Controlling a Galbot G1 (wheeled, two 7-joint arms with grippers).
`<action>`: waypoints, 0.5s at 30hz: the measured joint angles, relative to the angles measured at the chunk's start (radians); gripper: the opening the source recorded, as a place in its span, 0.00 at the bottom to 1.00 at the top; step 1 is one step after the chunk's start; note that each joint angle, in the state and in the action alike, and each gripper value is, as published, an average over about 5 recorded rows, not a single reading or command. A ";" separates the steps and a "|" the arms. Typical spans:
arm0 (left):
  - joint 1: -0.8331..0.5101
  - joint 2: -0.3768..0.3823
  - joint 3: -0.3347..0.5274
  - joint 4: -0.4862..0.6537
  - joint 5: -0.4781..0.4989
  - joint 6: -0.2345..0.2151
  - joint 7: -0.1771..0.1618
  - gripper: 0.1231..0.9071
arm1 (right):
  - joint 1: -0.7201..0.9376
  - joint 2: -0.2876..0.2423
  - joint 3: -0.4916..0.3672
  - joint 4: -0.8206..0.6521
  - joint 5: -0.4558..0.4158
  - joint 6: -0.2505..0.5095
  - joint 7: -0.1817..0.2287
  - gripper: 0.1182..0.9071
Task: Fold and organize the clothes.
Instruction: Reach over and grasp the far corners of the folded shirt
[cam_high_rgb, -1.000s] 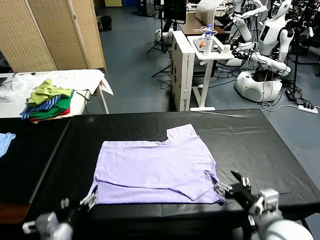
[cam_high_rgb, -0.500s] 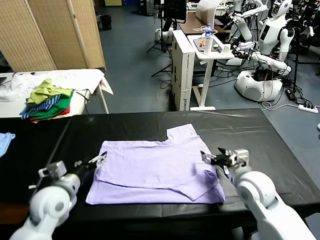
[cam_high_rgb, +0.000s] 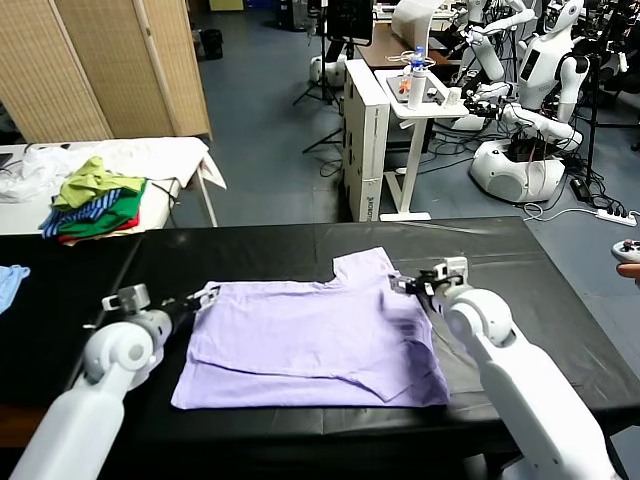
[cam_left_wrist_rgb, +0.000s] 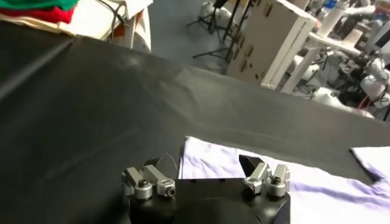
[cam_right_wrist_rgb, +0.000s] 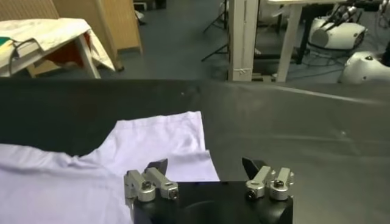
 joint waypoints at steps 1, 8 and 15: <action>-0.012 -0.001 0.008 0.012 0.012 -0.003 0.005 1.00 | 0.010 0.004 -0.004 -0.013 0.000 0.000 -0.002 1.00; -0.072 0.000 0.046 0.080 0.060 -0.009 0.022 1.00 | 0.068 0.039 -0.029 -0.103 -0.003 0.000 -0.016 0.99; -0.089 0.004 0.059 0.110 0.061 -0.009 0.026 1.00 | 0.097 0.063 -0.043 -0.170 -0.007 0.000 -0.022 0.89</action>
